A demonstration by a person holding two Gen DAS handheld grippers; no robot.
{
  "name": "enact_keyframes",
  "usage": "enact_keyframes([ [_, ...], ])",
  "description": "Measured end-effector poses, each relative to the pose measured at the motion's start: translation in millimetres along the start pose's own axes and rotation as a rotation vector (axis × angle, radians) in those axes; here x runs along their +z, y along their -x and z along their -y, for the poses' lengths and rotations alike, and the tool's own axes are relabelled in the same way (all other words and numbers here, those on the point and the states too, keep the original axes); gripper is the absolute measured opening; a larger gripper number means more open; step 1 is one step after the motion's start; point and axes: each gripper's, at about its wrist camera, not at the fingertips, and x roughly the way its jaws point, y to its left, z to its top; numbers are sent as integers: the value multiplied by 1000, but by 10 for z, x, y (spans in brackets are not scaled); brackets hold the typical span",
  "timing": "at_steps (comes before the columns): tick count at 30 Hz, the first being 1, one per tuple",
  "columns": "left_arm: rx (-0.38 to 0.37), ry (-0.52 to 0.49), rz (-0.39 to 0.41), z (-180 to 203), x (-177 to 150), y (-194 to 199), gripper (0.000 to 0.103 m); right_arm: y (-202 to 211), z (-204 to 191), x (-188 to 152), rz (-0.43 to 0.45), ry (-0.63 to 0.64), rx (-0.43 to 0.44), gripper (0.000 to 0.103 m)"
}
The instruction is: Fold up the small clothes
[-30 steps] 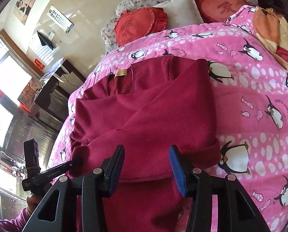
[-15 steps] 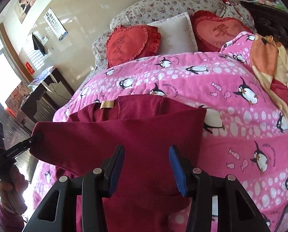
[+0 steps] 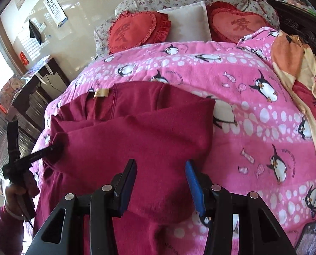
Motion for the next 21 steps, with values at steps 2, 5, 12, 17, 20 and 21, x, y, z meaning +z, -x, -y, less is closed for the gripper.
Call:
enact_keyframes([
  [2, 4, 0, 4, 14, -13, -10, 17, -116, 0, -170, -63, 44, -90, 46],
  [5, 29, -21, 7, 75, -23, -17, 19, -221, 68, -297, -71, 52, -115, 46],
  [12, 99, -62, 21, 201, -47, 72, 27, 63, 36, -186, 1, 19, -87, 46],
  [17, 105, -66, 80, 243, -36, 215, 52, 208, -44, -84, 60, 17, -53, 46],
  [20, 103, -76, 106, 282, -29, 287, 55, 154, -175, -14, 56, 37, -50, 46],
  [21, 105, -83, 105, 300, -26, 294, 56, 137, -215, 7, 57, 45, -50, 46],
])
